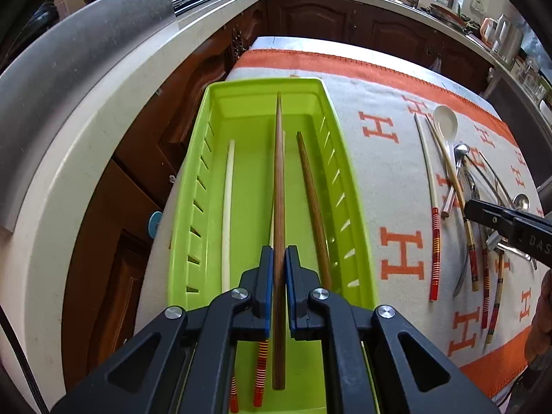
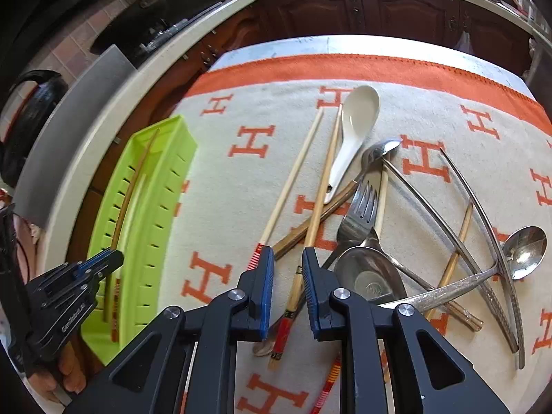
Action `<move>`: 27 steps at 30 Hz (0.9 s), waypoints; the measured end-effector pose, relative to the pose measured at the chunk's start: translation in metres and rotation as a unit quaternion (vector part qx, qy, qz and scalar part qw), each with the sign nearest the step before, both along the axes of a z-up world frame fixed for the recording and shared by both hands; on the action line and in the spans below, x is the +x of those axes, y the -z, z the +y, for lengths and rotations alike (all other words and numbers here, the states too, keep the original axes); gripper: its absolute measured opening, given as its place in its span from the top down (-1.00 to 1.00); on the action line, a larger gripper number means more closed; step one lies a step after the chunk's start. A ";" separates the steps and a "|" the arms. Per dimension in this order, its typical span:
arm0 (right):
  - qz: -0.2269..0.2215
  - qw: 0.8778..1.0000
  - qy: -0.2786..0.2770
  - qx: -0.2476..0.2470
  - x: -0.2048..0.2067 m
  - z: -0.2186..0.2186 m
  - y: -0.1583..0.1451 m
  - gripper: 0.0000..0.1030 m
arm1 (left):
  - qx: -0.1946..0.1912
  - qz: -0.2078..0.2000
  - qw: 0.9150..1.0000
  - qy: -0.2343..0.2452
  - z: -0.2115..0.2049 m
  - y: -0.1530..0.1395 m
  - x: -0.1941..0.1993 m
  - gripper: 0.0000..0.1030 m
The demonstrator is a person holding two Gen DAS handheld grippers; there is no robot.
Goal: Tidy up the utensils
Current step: 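Place the brown chopstick in the green tray with the left tool while the right tool grasps a red-banded chopstick, then carry the red-banded chopstick into the green tray and open the right tool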
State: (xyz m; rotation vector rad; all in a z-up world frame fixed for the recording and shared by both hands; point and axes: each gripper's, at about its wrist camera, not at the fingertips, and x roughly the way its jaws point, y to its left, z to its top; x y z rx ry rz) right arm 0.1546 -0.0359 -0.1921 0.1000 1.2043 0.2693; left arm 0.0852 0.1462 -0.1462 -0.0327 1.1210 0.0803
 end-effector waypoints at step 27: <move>0.000 0.998 0.035 0.044 -0.028 -0.001 -0.037 0.87 | 0.017 -0.068 0.997 -0.042 0.012 -0.041 -0.028 -0.55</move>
